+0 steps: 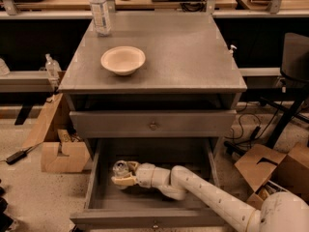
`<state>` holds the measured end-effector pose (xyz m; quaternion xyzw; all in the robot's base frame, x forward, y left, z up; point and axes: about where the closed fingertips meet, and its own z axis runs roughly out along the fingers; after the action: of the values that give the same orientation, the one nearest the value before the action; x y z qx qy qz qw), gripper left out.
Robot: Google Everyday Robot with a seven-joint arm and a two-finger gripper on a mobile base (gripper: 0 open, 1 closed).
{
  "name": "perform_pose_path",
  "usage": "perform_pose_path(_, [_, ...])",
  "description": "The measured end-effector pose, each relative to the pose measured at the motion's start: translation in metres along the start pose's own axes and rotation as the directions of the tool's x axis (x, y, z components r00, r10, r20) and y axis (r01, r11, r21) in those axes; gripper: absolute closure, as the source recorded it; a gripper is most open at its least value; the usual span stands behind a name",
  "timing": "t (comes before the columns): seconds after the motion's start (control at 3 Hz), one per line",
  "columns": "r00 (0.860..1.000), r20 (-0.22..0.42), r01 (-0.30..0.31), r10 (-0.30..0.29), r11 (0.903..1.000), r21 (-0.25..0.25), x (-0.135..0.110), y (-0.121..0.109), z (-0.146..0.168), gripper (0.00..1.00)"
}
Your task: Place 7up can into middle drawer
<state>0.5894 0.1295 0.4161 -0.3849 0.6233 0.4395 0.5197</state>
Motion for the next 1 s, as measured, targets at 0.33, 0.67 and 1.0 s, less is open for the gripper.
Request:
perform_pose_path(0.33, [1.0, 0.001, -0.001, 0.001, 1.0, -0.005, -0.0006, 0.0019, 0.0025, 0.55])
perform_pose_path(0.67, [1.0, 0.002, -0.001, 0.001, 1.0, -0.008, -0.001, 0.003, 0.0038, 0.32])
perform_pose_path(1.0, [1.0, 0.003, -0.001, 0.001, 0.9999, -0.011, -0.0013, 0.0043, 0.0055, 0.09])
